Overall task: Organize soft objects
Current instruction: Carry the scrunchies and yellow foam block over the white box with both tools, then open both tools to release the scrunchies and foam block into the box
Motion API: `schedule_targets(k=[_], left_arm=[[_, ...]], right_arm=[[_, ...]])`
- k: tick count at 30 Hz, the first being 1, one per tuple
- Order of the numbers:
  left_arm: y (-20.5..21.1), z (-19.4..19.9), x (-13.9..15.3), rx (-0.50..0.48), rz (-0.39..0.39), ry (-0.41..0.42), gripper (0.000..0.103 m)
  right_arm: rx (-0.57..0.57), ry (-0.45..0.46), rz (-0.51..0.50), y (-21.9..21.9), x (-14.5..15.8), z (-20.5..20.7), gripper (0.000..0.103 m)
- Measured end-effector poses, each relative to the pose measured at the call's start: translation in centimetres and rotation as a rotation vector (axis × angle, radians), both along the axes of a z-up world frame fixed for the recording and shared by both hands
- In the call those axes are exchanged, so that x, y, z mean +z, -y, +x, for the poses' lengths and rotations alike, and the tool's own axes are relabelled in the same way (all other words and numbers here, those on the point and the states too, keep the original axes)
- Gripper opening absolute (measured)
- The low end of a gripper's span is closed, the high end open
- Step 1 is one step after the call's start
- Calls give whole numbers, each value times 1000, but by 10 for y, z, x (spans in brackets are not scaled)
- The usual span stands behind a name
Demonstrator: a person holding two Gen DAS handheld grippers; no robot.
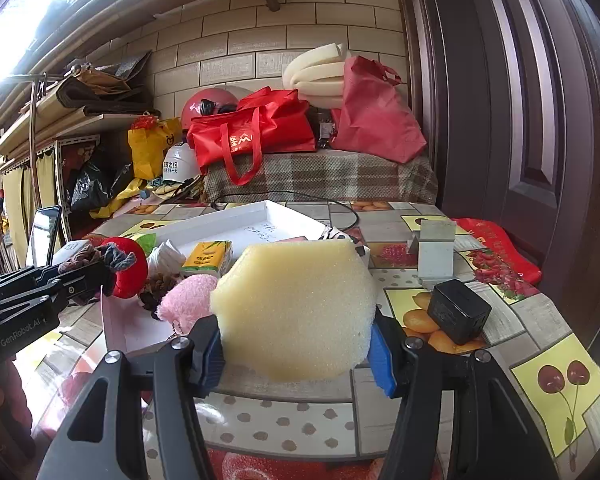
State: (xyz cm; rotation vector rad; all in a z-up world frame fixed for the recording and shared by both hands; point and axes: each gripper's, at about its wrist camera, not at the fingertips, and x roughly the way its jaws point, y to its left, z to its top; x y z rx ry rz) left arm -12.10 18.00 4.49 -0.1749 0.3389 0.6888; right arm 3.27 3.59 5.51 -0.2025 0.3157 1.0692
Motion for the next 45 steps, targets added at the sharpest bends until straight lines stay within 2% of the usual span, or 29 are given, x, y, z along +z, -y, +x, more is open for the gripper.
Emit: schedule_targets(k=[5,8,13,16,20,24,28,31,33,34,35,36,38,45], left_arm=[[-15,6,1,37,19,-2,23],[-27,13,0,51,19,-9,24],[-49,25,-1,62,5,-26,24],[-64,26,-1,83,-11,-15,24],[-84,29,-2,98,-44,-3,23],[-89,49,-1,64,-1,-49,24],[-108,63,-1,99,-10,-78,24],[-117,69,-3,152,-7,-108,46],[-123,66,-4,203,-19,-108,65],[-127,63,-5,217,-38,-98,81],[-131,60,-6,231,-57,-87,92],[-134,57,-6,246,-71,-79,97],[-137,53,-8,269,-93,-74,102],[-128,45,-7,290,-83,-48,102]], right_arm=[[10,-14,6,-14,2,2,59],[12,20,15,-27,2,0,59],[35,-27,16,-53,3,2,59],[43,13,17,-69,2,-1,59],[51,5,-1,-92,-1,4,59],[62,26,-9,-114,-2,6,59],[70,43,-25,-137,-2,10,59],[78,24,-37,-152,-3,17,65],[58,2,-57,-158,-5,23,75],[42,-14,-60,-158,-6,26,81],[33,-33,-51,-156,-6,31,83],[30,-47,-35,-152,-5,33,83],[28,-47,-13,-148,-4,34,87],[19,28,8,-146,0,21,91]])
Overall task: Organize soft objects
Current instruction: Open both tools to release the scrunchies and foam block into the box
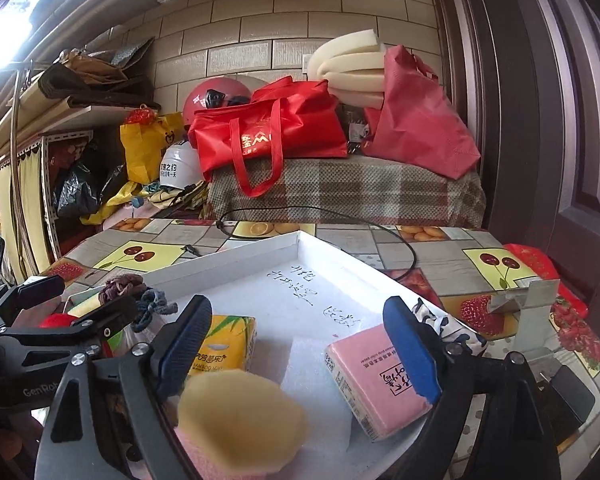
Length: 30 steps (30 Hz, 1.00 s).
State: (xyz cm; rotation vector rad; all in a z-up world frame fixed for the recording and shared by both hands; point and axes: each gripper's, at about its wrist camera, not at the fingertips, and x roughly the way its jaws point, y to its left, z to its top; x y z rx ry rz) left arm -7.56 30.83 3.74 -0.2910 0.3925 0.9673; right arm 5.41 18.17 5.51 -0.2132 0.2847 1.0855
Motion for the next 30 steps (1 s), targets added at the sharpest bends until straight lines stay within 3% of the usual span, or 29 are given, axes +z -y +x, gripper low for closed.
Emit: schedule_targets(k=[2,7,12,30], left_arm=[[5,-2,1,3,5,15,103],[25,-10,6,24,79,43,103],[34,-24,7,15,74,98,103],[90,-48,2,-47,23,59,103]], right_arm=[[-18,5,9,4,1,0,103],[-37,14,54,21,4,-4,103],[-63,1,60,34,5,-6,103],[-38,-31,84,110,4,-30,103]])
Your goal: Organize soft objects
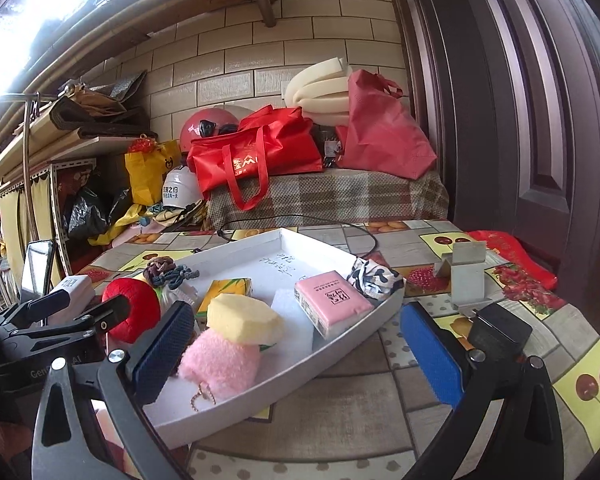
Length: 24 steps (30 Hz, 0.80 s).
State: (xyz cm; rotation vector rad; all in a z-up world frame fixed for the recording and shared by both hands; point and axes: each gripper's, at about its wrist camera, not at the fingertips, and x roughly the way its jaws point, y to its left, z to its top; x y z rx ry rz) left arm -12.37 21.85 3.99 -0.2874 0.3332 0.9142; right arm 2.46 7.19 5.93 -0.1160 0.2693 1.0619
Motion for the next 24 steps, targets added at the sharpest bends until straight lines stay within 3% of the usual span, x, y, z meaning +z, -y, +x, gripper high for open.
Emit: schedule_targets(k=[12,17,20,24], left_arm=[[52,-24,-2,-111,-13,-14,103],[71,-34,0,-103,21,-18,103],[80,-31,0,-97,47,-50,103],[86,-24,-4,-38,34,-125,103]], right_arm=[[-82,-37,-6,90,0,6,103],[-171,-51,43,140,7,8,103],[-227,-108,112,169,10,13,103],[-310,-113,91,179,6,15,103]])
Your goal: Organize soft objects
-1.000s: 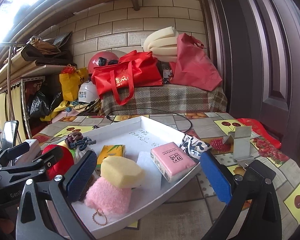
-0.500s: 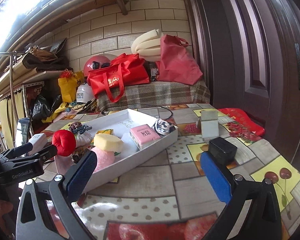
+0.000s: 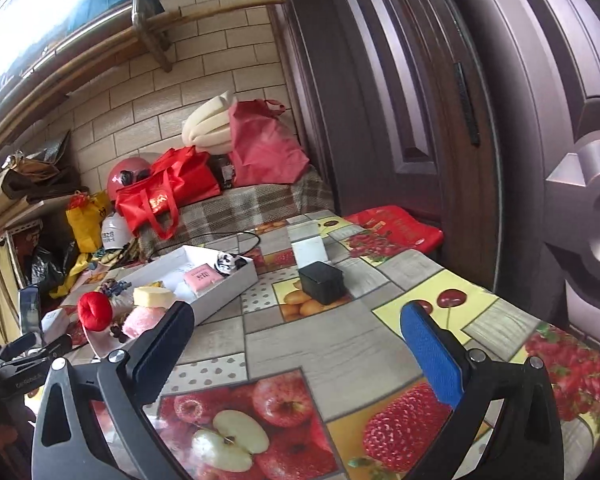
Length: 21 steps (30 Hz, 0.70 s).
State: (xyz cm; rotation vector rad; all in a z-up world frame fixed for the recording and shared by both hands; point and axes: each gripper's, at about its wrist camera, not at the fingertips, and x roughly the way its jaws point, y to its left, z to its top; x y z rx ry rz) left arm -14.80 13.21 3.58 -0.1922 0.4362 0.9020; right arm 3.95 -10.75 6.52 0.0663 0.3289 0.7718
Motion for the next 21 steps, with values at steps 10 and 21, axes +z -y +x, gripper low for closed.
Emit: schedule_targets(k=[10,21], left_arm=[[10,1,-1,51,45,-57,103],[11,-1,-1,0,0,-30,103]], right_arm=[[-1,54,-30,-5,-2,-13,103],[29,21,-43,-19,-3,-11,103]])
